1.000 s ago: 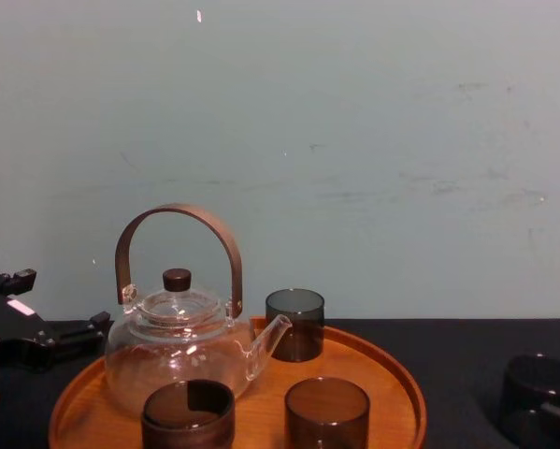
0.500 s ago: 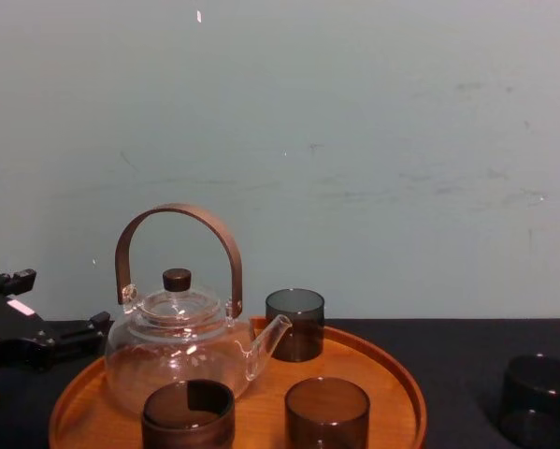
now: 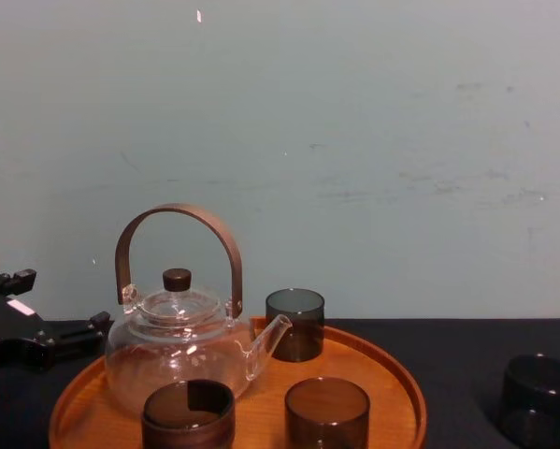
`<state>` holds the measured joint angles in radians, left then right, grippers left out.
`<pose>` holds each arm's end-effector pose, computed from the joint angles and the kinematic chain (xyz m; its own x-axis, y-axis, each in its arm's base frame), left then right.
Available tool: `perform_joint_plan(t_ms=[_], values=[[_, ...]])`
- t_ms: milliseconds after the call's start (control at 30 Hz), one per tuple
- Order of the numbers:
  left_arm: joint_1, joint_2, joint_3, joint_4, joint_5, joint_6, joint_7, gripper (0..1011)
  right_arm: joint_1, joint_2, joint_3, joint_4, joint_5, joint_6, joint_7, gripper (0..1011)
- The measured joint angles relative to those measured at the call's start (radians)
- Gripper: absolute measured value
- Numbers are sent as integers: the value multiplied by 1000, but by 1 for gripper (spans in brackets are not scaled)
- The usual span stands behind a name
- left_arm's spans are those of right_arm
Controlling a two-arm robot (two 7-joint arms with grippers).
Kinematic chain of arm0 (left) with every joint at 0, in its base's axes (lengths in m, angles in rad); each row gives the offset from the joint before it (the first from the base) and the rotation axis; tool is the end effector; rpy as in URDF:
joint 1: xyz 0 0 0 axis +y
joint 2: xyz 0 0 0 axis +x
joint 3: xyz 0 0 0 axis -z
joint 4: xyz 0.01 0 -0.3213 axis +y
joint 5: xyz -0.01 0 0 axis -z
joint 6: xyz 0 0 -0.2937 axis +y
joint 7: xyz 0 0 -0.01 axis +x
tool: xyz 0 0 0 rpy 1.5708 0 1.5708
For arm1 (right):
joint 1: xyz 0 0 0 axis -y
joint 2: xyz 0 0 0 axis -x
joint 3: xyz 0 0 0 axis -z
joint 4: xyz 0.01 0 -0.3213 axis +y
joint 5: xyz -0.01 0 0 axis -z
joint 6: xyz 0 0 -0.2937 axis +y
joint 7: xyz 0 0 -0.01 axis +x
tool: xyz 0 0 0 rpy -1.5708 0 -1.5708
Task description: Pick up the glass from the table and place it on the tray.
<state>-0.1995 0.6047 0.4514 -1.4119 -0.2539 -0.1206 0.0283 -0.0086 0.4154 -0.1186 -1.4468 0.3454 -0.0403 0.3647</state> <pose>0.3489 0.1045 -0.3246 0.2922 0.8803 0.3737 -0.9553 0.2873 0.0703 0.3050 -0.1152 -0.3545 0.4188 -0.9079 0.0203 0.8996 0.4117 -0.1461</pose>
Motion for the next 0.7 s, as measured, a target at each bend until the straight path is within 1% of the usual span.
perform_joint_plan(t_ms=[267,700], values=[[0,0,0,0,0,0,0,1001,63,-5,-37,58,-14,14,14,1002],[0,0,0,0,0,0,0,1001,118,-16,-70,116,-28,25,17,1002]])
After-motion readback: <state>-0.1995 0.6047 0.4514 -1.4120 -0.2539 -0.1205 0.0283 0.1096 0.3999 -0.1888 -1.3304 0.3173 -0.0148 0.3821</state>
